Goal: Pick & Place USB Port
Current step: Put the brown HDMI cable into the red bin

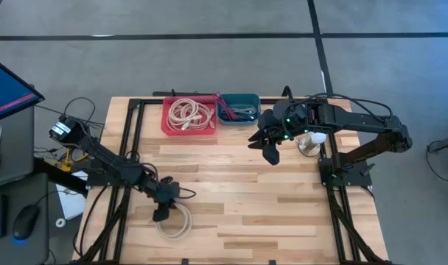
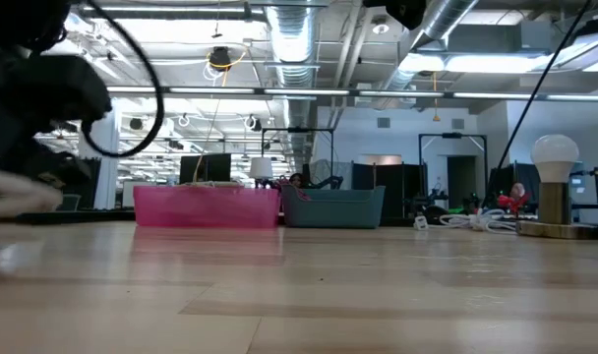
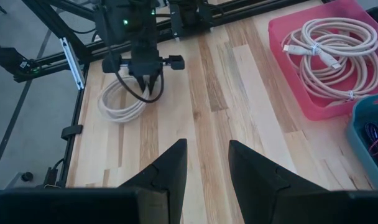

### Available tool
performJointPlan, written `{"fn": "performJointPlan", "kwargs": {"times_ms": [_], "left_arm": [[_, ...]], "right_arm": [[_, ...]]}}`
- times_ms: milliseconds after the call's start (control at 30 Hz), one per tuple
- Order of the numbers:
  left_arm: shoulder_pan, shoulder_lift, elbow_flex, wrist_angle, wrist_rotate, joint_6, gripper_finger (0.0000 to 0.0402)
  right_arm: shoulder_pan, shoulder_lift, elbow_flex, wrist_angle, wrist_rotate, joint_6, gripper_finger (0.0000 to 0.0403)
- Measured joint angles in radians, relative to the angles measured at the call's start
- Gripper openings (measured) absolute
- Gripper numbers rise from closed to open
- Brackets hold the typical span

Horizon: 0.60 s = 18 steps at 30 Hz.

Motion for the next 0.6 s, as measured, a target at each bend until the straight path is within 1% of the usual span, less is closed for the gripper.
{"fn": "performJointPlan", "kwargs": {"times_ms": [100, 200, 367, 467, 600], "left_arm": [[0.001, 0.0, 0.009, 0.066, -0.005, -0.001, 0.0039], [0.001, 0.0, 0.05, 0.069, -0.027, 0.001, 0.0039], [0.015, -0.002, 0.133, 0.07, -0.064, 0.049, 0.0039], [0.049, -0.002, 0.187, 0.069, -0.095, 0.09, 0.0039], [0.13, -0.002, 0.259, 0.069, -0.125, 0.167, 0.0039]], "right_arm": [[0.0, 0.0, 0.0, 0.0, 0.0, -0.002, 0.0111], [0.0, 0.0, 0.0, 0.0, 0.0, -0.022, 0.0111], [-0.007, 0.0, 0.0, 0.0, 0.0, -0.029, 0.0111], [-0.018, 0.0, 0.0, 0.0, 0.0, -0.029, 0.0111], [-0.038, 0.0, 0.0, 0.0, 0.0, -0.029, 0.0111]]}}
